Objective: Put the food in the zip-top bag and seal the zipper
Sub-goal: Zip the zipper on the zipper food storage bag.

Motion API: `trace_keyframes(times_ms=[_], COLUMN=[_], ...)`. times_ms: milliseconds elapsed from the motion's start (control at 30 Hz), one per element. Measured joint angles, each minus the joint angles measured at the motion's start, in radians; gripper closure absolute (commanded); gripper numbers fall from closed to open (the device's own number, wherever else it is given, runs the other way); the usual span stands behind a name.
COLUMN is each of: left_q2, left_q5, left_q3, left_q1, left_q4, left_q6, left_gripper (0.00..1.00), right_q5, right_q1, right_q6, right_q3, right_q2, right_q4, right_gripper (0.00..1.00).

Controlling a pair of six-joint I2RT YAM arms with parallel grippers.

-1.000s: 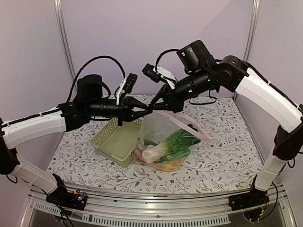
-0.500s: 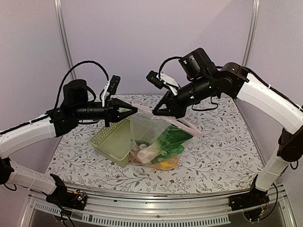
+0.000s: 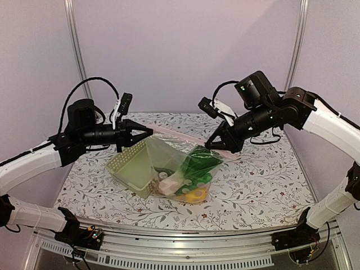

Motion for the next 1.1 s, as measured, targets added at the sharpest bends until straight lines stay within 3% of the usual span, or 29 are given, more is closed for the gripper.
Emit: trace_keyframes(times_ms=[433,1100], left_q2=[-0.001,0.032], left_q5=[-0.001,-0.023], left_q3=[-0.008,-0.007], left_q1=[0.03,0.034], left_q4=[-0.001,0.019], left_q6=[-0.002,-0.005], left_gripper=[1.0,1.0], right_q5=[0.051,0.1], right_q1=[-0.021,-0.06], right_q6=[0.029,0.043], right_q3=[-0.117,-0.156], right_q2=[-0.114,-0.174], right_q4=[-0.042,-0.071], right_gripper=[0.96,0.91])
